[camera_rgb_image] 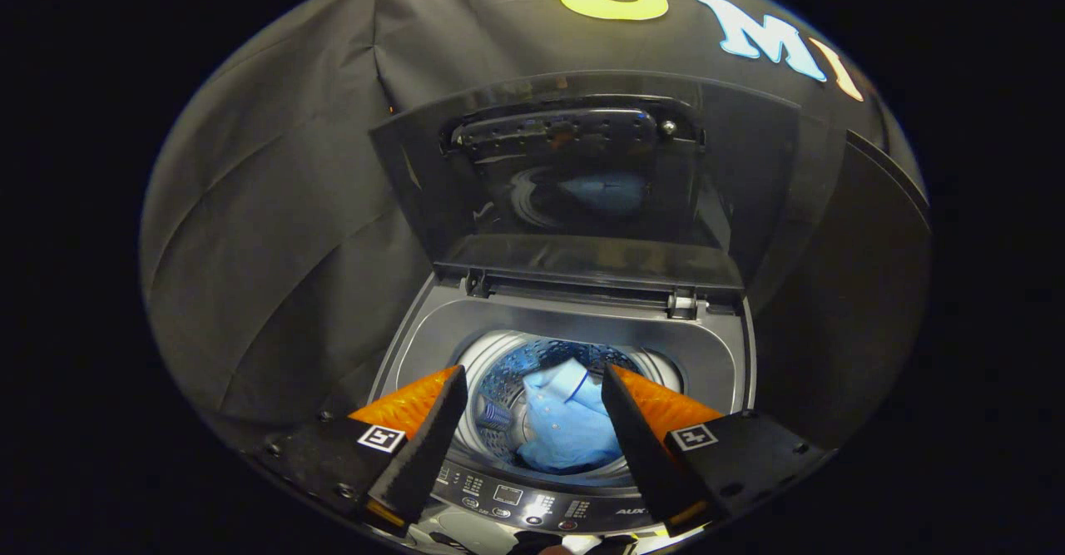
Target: Put the clothes into the washing machine and then close the washing machine lid.
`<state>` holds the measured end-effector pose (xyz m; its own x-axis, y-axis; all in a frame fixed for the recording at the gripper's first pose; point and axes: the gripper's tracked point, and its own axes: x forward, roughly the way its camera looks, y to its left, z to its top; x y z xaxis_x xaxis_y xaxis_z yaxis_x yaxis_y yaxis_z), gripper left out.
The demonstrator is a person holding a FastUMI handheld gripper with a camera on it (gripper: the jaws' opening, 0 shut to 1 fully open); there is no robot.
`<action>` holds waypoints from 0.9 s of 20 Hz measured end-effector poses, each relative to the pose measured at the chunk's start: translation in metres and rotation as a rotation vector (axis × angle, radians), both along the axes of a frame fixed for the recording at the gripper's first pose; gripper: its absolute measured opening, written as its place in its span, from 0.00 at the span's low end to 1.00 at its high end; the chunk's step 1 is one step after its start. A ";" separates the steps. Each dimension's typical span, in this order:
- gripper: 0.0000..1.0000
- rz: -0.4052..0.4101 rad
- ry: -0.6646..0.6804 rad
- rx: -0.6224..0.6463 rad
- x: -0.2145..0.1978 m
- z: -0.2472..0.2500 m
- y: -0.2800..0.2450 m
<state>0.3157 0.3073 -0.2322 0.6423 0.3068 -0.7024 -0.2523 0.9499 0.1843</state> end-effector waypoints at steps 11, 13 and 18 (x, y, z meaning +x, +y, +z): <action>0.99 -0.039 -0.220 -0.044 0.021 0.061 -0.012; 0.99 -0.054 -0.284 -0.045 0.028 0.082 -0.014; 0.99 -0.078 -0.404 -0.054 0.048 0.122 -0.012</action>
<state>0.3641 0.2949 -0.1102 0.8897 0.2160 -0.4023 -0.2210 0.9747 0.0345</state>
